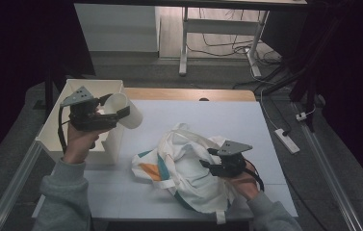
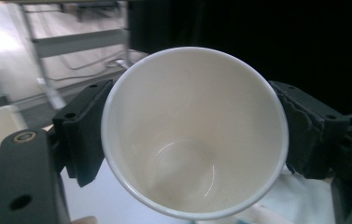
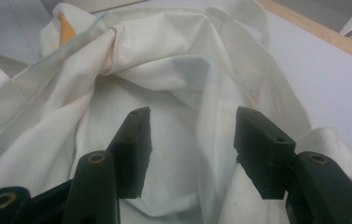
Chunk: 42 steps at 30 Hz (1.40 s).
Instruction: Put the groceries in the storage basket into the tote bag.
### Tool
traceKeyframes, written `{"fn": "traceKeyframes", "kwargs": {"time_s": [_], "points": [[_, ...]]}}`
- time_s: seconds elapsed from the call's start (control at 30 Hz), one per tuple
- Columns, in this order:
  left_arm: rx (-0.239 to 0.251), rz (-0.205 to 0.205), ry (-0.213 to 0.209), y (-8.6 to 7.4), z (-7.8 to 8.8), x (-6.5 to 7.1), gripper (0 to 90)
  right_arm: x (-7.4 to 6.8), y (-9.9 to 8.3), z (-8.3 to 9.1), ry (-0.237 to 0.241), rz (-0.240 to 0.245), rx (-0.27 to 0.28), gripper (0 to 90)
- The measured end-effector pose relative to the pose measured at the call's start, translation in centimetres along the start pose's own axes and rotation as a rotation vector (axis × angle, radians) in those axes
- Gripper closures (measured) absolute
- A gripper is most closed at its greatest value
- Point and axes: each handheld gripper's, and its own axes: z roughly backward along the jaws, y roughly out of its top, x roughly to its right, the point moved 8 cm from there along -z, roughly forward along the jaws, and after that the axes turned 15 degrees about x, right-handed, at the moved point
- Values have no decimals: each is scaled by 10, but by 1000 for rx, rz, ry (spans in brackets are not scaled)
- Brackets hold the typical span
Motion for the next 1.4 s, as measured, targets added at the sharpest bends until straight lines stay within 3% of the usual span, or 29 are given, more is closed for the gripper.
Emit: {"fn": "traceKeyframes", "kwargs": {"time_s": [0.4,0.8,1.4], "points": [[-112,-55,-117,-23,-41,45,198,-7,17,-2,10,3,52,405],[-226,-91,-217,-55,-85,82,198,-19,47,-13,-6,26,114,250],[-279,-102,-321,-74,-103,120,197,-32,61,-25,-11,45,133,152]]}}
